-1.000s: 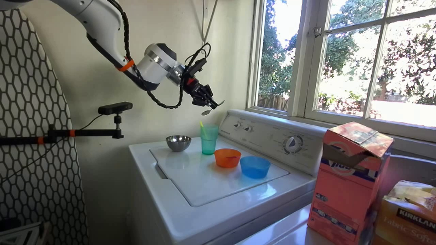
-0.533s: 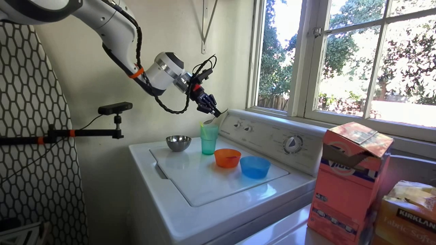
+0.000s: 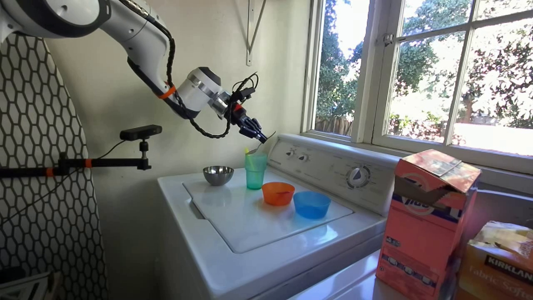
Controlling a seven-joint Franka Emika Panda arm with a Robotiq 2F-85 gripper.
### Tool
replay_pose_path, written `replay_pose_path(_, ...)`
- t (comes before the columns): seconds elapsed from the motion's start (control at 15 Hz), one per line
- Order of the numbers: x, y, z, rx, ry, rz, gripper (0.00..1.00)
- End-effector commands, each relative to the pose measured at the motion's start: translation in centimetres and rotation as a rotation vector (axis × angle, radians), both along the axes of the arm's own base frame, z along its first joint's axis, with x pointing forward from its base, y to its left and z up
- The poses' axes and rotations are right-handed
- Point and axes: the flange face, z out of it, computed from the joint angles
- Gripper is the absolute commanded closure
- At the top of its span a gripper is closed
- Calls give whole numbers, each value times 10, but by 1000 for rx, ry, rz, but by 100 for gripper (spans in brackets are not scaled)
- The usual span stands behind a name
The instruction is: Put the spoon in the green cup
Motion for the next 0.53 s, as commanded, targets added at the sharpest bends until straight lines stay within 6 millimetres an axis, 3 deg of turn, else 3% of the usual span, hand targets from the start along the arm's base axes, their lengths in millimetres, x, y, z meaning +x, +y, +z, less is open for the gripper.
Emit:
replay_pose_path(0.0, 8, 14, 1, -148, -63, 24, 97)
replay_pose_path(0.47, 12, 32, -16, -251, -59, 59, 97)
